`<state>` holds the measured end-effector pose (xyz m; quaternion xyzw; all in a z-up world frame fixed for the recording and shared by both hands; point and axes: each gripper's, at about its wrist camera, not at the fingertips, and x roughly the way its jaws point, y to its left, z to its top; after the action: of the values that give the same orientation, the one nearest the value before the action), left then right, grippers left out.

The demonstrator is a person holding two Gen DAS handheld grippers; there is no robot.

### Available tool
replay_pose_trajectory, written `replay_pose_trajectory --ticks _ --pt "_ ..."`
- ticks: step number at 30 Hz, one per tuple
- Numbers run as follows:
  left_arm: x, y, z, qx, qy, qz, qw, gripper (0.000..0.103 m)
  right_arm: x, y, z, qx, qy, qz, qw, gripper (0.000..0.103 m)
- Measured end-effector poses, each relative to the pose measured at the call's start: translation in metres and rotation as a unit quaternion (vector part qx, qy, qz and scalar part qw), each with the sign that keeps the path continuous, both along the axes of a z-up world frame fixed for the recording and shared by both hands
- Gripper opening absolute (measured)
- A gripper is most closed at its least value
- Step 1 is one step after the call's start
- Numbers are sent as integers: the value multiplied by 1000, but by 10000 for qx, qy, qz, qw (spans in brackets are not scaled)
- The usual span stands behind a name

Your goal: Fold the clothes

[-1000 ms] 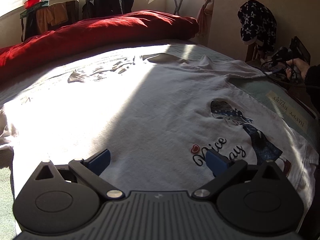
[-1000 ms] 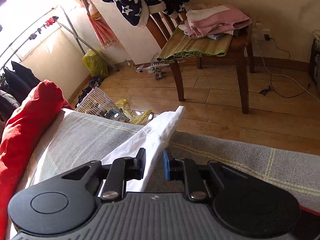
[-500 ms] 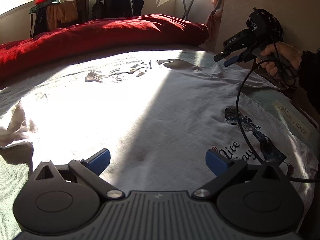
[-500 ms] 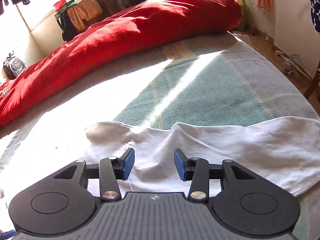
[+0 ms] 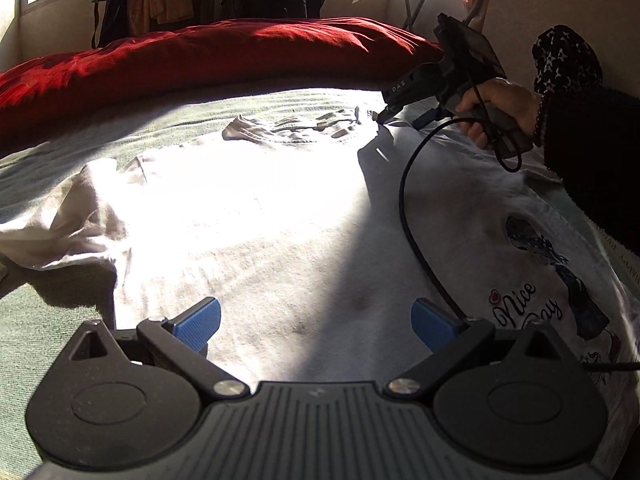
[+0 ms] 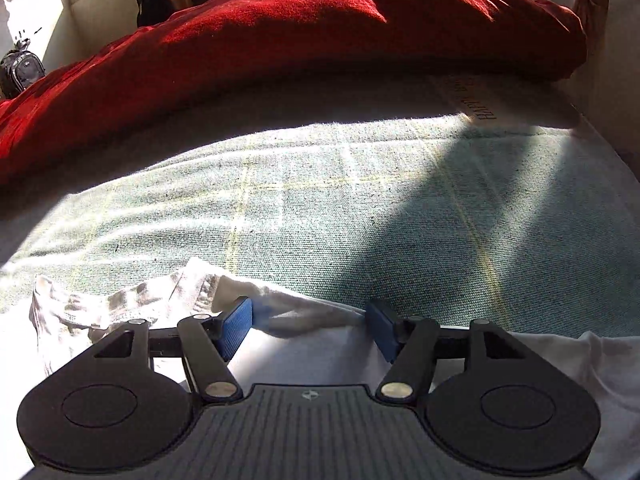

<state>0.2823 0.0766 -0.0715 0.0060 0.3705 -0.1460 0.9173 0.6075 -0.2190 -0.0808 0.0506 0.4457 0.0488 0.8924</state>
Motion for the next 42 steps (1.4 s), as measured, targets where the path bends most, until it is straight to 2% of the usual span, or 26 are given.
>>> replay_pose_trajectory --ticks 5,8,10,11,12,14,17,22,25,27,31,34,39,42 --pt "-5 0 3 3 -67 27 10000 101 8 -3 6 50 -38 -20 10000 74" --pt "-7 1 6 -39 -111 8 9999 101 -11 -16 31 88 -196 105 9997 74" --pt "-8 0 8 -52 -133 -18 9999 101 -28 -32 50 61 -348 191 9992 79" --pt "-8 -1 8 -53 -138 -33 9999 101 -37 -40 57 30 -374 227 9990 86" --pt "-8 -2 8 -46 -142 -51 9999 101 -45 -48 64 2 -385 253 9989 89" --pt "-9 -5 9 -26 -154 -87 9998 101 -58 -64 68 -14 -225 188 9996 89" --pt "-10 -8 8 -14 -164 -156 9997 101 -67 -87 58 63 100 -17 9999 89" --pt "-6 -10 4 43 -106 -180 9998 101 -63 -104 22 215 416 -234 9986 89" --pt "-2 -8 0 51 -32 -108 9999 101 -48 -100 1 -30 461 -291 9985 89" --pt "-1 -6 -3 51 8 -62 10000 101 -38 -97 -8 -242 324 -269 9988 99" --pt "-1 -5 -3 61 22 -18 10000 101 -27 -98 -8 -265 195 -462 9984 103" --pt "-3 -5 -1 20 -20 -44 10000 101 -37 -92 13 -221 13 -468 9987 103" --pt "-4 -7 0 41 -32 -60 10000 101 -58 -70 43 41 -67 181 9998 103" --pt "-4 -8 -1 45 -34 -80 10000 101 -56 -58 34 248 226 341 9989 103"
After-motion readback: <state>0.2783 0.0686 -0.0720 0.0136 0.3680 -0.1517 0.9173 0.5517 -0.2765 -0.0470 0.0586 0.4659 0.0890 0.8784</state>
